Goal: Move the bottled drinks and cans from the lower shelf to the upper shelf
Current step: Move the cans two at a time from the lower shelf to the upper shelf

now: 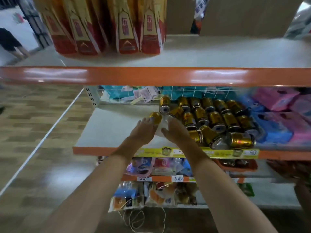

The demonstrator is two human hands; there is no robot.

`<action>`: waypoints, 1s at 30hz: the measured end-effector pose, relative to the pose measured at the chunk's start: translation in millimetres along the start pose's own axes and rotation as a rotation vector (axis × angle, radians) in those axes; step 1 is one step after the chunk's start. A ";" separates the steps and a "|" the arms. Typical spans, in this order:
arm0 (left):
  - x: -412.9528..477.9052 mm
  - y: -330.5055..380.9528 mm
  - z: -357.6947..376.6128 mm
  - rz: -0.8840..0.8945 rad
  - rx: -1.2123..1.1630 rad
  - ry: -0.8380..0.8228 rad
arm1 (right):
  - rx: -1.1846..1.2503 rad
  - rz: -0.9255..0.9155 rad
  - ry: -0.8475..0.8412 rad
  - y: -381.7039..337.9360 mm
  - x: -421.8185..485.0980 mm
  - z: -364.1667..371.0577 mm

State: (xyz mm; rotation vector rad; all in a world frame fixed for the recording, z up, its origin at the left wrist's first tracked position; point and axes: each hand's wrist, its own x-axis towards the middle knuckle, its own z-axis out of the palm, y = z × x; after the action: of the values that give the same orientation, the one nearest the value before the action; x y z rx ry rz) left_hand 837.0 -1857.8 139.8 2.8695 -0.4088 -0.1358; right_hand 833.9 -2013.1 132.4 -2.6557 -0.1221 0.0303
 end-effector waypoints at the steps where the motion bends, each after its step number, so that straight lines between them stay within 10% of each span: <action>1: 8.2 -1.8 4.3 0.002 -0.004 0.004 | -0.006 0.000 0.002 3.9 6.5 -0.6; 17: 61.5 -22.8 48.2 0.091 0.162 -0.091 | -0.121 0.106 -0.039 24.0 60.8 20.7; 30: 56.7 -56.1 29.2 -0.068 -0.265 -0.034 | -0.093 0.188 -0.050 25.5 66.3 26.0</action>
State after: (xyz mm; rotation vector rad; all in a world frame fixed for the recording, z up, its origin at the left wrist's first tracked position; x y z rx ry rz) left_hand 902.3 -1828.2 94.4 2.6237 -0.2756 -0.2323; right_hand 900.8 -2017.5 97.5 -2.7519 0.1127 0.1565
